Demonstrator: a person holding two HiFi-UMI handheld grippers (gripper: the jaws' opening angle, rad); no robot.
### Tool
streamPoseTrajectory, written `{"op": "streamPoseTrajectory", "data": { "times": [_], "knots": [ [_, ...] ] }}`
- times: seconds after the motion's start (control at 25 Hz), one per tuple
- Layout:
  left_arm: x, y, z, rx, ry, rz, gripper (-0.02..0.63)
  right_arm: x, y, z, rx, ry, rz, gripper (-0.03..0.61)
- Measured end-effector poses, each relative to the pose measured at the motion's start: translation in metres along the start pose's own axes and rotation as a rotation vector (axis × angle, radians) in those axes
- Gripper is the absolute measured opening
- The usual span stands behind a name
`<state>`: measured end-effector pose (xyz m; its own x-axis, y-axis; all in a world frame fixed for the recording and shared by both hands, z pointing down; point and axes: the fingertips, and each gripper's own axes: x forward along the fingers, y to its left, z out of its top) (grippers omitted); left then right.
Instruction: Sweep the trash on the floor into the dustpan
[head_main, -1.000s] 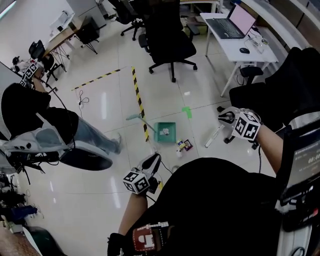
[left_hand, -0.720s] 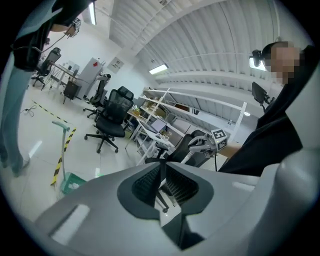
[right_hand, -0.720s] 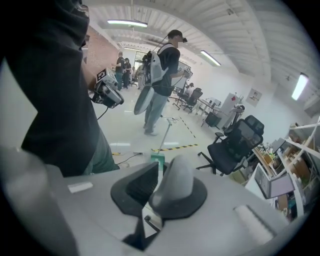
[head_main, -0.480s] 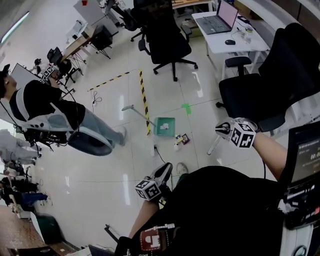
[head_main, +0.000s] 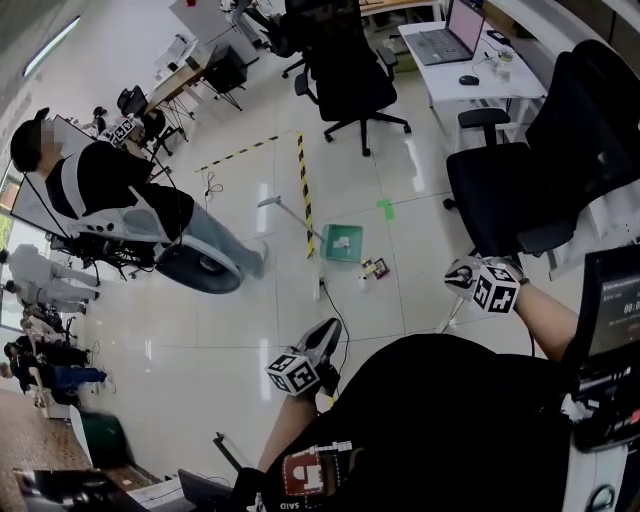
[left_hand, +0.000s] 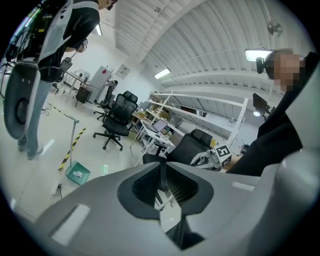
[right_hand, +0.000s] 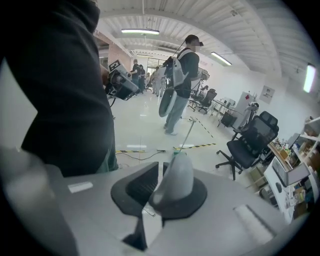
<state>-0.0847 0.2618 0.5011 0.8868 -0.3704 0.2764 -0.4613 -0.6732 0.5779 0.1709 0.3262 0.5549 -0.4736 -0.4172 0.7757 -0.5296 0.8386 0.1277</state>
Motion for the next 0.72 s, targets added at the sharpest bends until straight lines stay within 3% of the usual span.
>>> {"op": "streamPoseTrajectory", "data": {
  "times": [0.72],
  "knots": [
    [-0.067, 0.065, 0.015, 0.051, -0.001, -0.126, 0.034, 0.028, 0.028, 0.069, 0.046, 0.065, -0.157, 0.025]
  ]
}}
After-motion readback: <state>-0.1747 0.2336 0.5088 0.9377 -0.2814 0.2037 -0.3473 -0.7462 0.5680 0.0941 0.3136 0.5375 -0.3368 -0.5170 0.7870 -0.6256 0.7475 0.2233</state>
